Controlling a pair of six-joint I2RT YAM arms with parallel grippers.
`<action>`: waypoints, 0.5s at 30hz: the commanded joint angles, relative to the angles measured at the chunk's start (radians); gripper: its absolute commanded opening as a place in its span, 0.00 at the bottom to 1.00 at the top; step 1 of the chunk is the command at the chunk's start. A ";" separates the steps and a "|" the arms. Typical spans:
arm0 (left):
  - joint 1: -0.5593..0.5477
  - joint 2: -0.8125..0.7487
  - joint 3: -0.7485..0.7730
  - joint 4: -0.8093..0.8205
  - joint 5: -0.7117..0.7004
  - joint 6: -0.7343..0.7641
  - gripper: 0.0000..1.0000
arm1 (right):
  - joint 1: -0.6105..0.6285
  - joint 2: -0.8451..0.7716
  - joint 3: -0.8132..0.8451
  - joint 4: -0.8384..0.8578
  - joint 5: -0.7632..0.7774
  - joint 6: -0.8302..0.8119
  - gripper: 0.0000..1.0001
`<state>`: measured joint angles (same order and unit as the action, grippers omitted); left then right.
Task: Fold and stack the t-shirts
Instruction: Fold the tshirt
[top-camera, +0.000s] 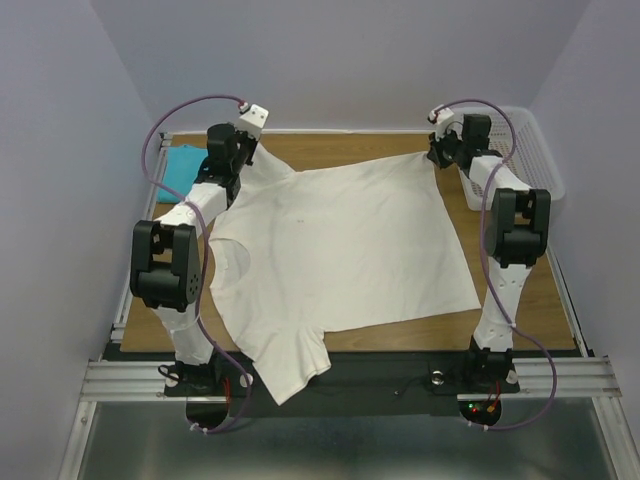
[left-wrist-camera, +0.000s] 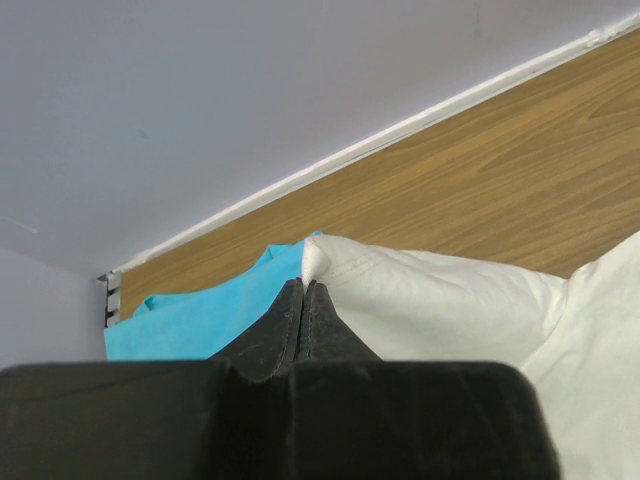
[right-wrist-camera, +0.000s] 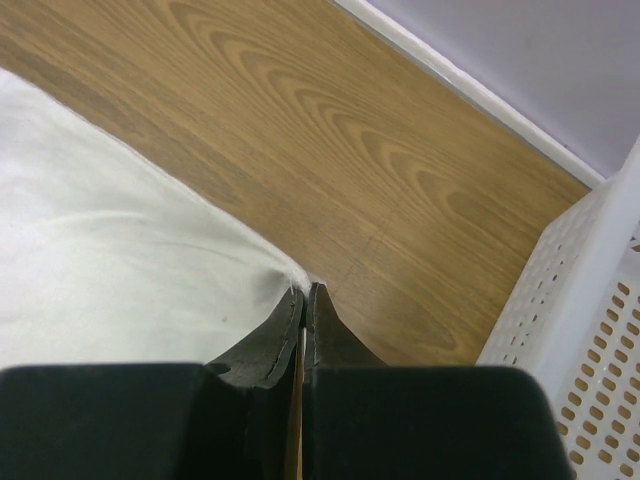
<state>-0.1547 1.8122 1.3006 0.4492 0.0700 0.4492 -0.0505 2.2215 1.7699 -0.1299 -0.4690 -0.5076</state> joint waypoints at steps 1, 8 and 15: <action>0.006 -0.068 -0.026 0.059 -0.016 0.020 0.00 | 0.005 -0.077 0.005 0.042 0.012 0.011 0.01; 0.006 -0.105 -0.058 0.060 -0.016 0.022 0.00 | -0.002 -0.103 -0.036 0.042 0.009 0.000 0.01; 0.007 -0.149 -0.093 0.062 -0.039 0.037 0.00 | -0.011 -0.121 -0.067 0.042 0.004 -0.003 0.00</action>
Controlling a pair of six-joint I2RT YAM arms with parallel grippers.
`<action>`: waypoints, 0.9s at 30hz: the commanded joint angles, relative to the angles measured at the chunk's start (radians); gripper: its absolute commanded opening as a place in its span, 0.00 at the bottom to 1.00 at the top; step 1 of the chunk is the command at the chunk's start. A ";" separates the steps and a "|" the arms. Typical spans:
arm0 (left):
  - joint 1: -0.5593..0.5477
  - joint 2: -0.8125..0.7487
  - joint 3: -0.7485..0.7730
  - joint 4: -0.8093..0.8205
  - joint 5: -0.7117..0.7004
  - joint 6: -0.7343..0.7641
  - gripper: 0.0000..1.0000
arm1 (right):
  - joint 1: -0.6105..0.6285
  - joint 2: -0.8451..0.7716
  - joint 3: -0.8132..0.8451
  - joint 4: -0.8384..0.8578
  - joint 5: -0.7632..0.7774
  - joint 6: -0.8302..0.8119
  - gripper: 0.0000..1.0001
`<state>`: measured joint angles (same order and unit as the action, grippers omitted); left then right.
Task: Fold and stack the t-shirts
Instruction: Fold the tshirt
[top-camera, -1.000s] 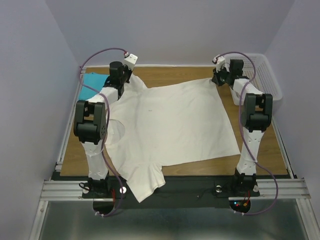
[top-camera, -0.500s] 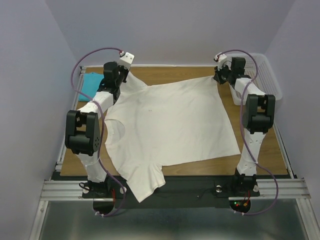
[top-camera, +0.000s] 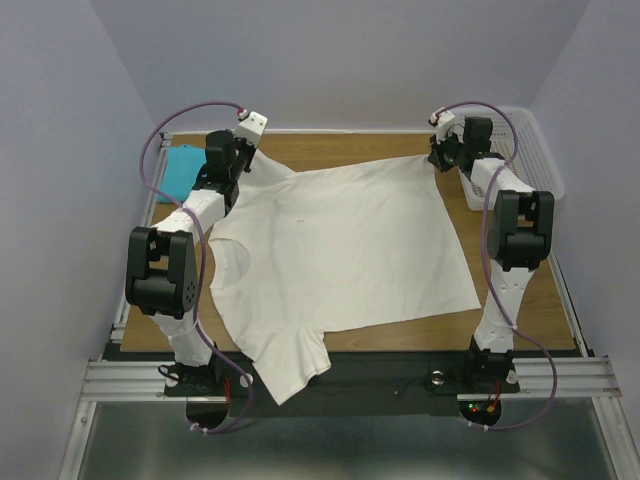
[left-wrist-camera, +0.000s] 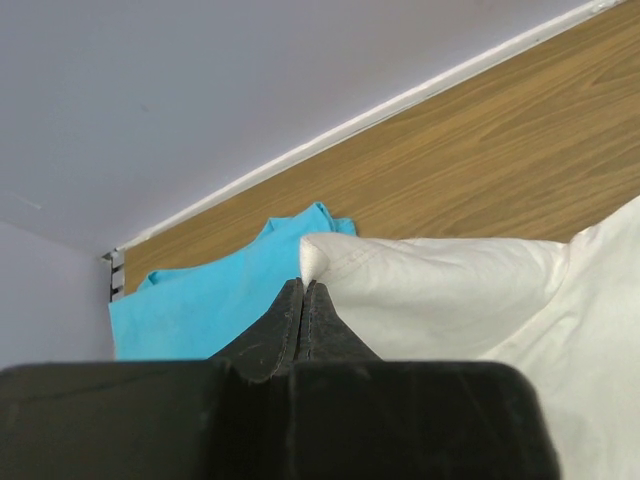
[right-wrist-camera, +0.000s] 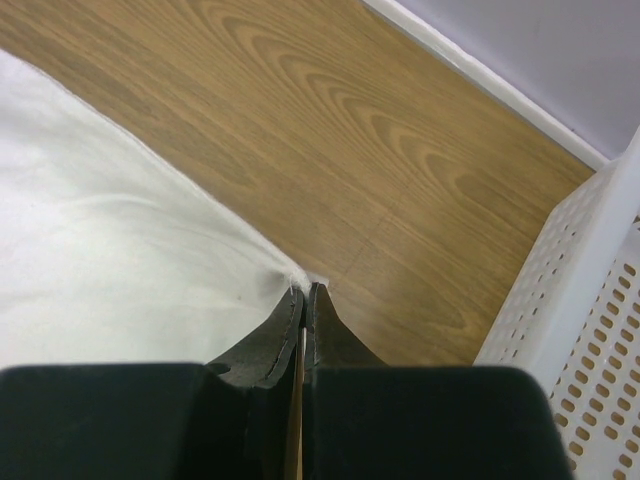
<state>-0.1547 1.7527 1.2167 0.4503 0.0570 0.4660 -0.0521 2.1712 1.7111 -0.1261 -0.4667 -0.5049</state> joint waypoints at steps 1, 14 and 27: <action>0.007 -0.094 -0.013 0.059 -0.029 0.020 0.00 | -0.009 -0.076 -0.013 0.039 0.000 -0.007 0.01; 0.007 -0.170 -0.108 0.062 -0.045 0.017 0.00 | -0.031 -0.103 -0.056 0.046 -0.010 -0.012 0.01; 0.007 -0.228 -0.157 0.064 -0.048 0.013 0.00 | -0.045 -0.133 -0.105 0.051 -0.026 -0.018 0.01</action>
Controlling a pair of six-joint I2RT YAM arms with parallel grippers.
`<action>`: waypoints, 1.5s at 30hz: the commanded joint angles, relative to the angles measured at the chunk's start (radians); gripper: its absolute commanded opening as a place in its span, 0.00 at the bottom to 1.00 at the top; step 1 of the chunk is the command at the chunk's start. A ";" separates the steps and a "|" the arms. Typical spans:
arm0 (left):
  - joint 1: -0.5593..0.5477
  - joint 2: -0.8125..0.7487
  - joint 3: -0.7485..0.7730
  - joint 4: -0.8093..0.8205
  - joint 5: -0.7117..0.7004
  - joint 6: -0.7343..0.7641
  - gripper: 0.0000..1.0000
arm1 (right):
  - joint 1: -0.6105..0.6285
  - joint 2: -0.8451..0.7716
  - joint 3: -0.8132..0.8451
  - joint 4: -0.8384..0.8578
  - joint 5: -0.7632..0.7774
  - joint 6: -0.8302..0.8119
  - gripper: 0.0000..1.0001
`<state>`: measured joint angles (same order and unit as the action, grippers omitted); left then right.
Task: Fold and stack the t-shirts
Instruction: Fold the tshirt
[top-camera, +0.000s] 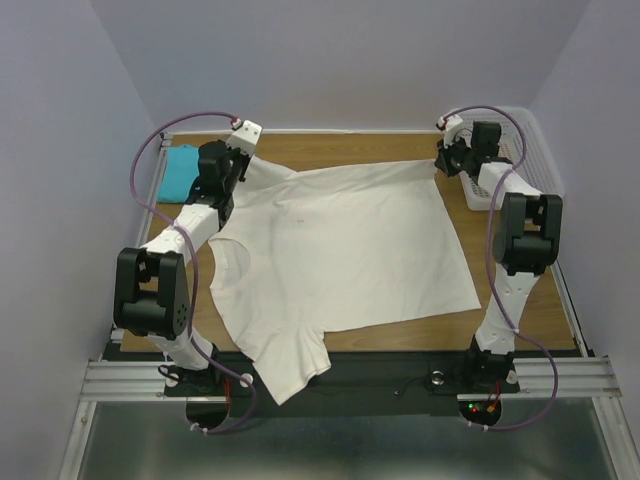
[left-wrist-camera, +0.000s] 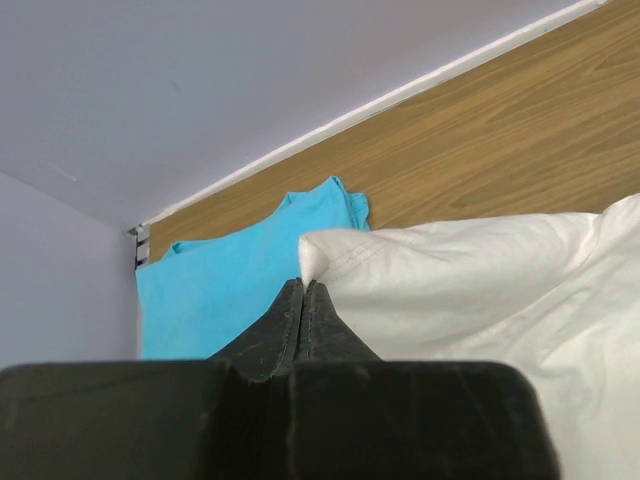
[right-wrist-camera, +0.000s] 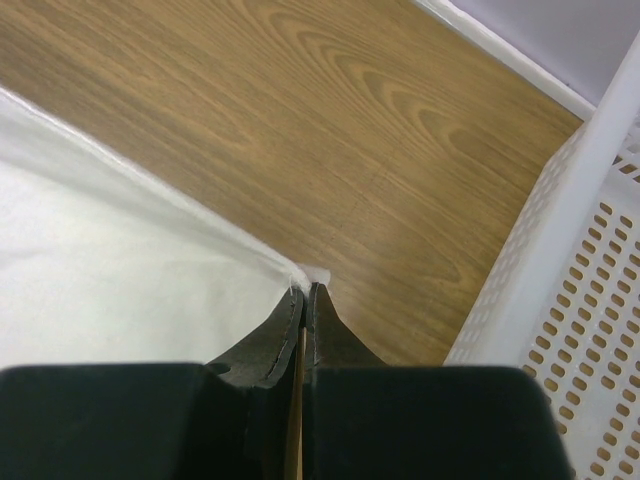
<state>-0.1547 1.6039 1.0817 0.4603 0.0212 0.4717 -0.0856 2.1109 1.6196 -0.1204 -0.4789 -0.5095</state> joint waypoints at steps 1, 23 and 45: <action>0.007 -0.084 -0.025 0.054 -0.012 0.007 0.00 | -0.011 -0.072 -0.013 0.045 -0.013 -0.012 0.00; 0.007 -0.203 -0.152 0.057 -0.007 -0.036 0.00 | -0.013 -0.071 -0.027 0.048 -0.015 -0.006 0.01; 0.004 -0.269 -0.269 0.055 0.013 -0.087 0.00 | -0.016 -0.111 -0.090 0.053 -0.001 -0.003 0.00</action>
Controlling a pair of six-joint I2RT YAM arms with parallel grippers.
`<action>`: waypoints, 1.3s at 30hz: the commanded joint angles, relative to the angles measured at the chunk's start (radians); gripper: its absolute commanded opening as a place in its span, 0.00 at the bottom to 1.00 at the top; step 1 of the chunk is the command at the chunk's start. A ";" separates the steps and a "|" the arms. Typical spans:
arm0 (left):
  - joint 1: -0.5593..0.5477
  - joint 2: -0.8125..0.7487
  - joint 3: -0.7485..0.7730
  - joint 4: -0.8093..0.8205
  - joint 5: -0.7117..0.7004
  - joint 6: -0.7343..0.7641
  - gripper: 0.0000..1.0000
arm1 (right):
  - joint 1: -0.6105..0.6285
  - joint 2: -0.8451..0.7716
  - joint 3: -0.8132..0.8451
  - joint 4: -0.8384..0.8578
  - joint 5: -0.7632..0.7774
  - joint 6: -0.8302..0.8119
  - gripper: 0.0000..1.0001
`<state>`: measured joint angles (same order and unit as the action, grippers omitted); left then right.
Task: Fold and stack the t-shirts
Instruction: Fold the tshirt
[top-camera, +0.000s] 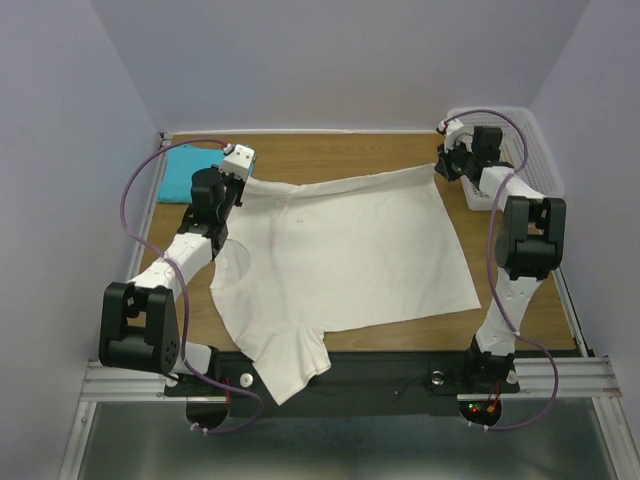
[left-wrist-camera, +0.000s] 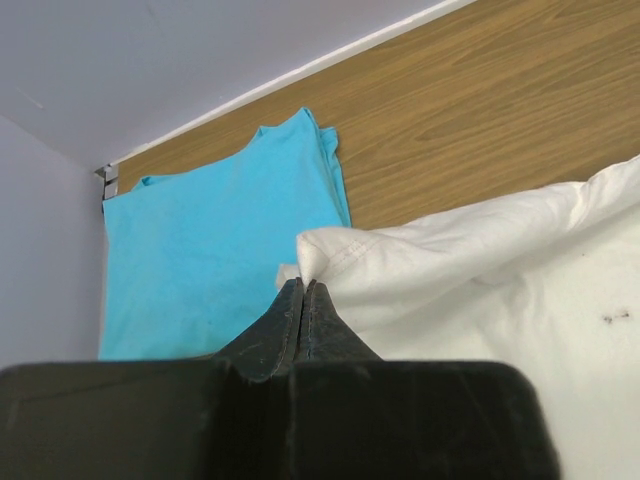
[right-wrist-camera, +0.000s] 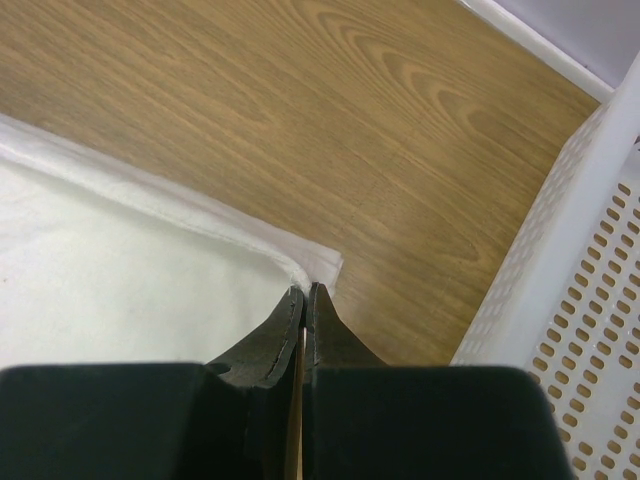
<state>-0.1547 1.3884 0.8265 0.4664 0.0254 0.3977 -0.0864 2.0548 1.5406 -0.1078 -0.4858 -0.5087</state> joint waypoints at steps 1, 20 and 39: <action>0.004 -0.058 -0.021 0.049 0.008 -0.016 0.00 | -0.015 -0.056 -0.013 0.040 0.007 -0.004 0.01; -0.006 -0.080 -0.064 0.031 0.028 -0.037 0.00 | -0.013 -0.062 -0.045 0.042 0.019 -0.008 0.00; -0.011 -0.077 -0.073 0.025 0.008 -0.034 0.00 | -0.015 -0.117 -0.135 0.053 0.024 -0.036 0.01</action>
<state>-0.1619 1.3457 0.7628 0.4511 0.0467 0.3645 -0.0921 2.0102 1.4181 -0.1024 -0.4706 -0.5240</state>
